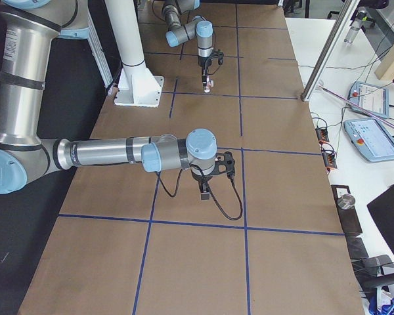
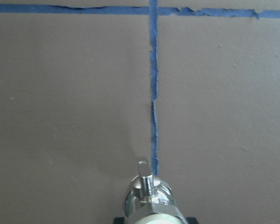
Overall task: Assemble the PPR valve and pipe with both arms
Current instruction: 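Carry the valve-pipe with the left gripper to the table center and stand it upright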
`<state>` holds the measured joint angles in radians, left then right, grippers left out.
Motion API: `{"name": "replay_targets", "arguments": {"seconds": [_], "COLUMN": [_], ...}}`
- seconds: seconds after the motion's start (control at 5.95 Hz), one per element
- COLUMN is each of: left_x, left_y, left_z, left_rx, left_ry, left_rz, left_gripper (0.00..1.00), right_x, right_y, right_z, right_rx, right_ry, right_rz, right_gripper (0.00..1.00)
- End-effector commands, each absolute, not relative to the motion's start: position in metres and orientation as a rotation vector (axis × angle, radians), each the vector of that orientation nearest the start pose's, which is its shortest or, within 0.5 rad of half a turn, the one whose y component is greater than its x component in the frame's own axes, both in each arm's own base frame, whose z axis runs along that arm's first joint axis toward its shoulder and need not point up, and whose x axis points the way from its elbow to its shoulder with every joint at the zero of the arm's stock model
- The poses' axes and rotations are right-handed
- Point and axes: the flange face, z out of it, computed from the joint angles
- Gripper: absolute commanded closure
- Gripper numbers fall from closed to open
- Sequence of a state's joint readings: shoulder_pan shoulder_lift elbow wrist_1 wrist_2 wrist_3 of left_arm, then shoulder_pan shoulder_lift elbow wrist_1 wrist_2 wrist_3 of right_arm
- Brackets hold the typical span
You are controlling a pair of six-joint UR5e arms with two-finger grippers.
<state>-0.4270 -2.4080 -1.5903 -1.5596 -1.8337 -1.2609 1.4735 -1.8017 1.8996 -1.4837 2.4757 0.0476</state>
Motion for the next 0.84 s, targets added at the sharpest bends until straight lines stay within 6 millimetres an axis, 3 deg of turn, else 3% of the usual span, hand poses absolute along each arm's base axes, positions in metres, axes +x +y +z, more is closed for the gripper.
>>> {"name": "replay_targets", "arguments": {"seconds": [0.0, 0.34, 0.5, 0.67], "left_x": [0.6126, 0.6141, 0.6146, 0.6158], "left_y": [-0.3862, -0.3855, -0.3846, -0.3827], "left_z": [0.1455, 0.1455, 0.1461, 0.1472], "left_rx": [0.079, 0.077, 0.078, 0.075], "left_ry": [0.859, 0.859, 0.861, 0.86], "left_rz": [0.007, 0.011, 0.014, 0.015], "left_gripper": [0.96, 0.92, 0.83, 0.8], "right_x": [0.0159, 0.0158, 0.0152, 0.0152], "right_y": [-0.4055, -0.4062, -0.4062, -0.4062], "right_z": [0.5798, 0.5784, 0.5791, 0.5792], "right_rx": [0.107, 0.11, 0.107, 0.107], "right_ry": [-0.913, -0.913, -0.913, -0.913], "right_rz": [-0.13, -0.13, -0.13, -0.13], "right_gripper": [0.0, 0.0, 0.0, 0.0]}}
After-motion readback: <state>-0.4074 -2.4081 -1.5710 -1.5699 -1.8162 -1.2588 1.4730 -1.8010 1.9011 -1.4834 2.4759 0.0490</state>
